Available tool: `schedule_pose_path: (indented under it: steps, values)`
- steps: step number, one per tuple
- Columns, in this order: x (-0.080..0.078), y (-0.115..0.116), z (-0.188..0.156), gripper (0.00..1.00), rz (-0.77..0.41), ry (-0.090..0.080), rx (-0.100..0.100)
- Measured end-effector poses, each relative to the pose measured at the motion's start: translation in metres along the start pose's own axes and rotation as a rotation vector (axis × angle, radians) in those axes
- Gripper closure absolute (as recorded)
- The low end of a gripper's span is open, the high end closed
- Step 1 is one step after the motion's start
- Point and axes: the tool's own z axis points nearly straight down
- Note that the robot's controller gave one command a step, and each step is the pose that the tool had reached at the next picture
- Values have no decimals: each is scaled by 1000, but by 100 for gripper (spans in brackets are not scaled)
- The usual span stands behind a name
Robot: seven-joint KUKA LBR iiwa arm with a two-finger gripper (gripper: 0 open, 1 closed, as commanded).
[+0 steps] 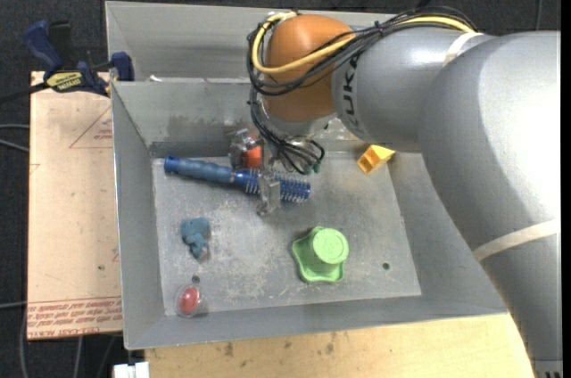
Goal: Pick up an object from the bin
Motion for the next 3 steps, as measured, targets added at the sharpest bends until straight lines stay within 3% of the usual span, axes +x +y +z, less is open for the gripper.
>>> schedule_pose_path:
  steps: [1, 2, 3]
  values:
    - [1, 4, 2, 100, -3, 6, -5]
    - [24, 31, -118, 100, -43, 1, -3]
    - [20, 39, -229, 100, -61, -1, -2]
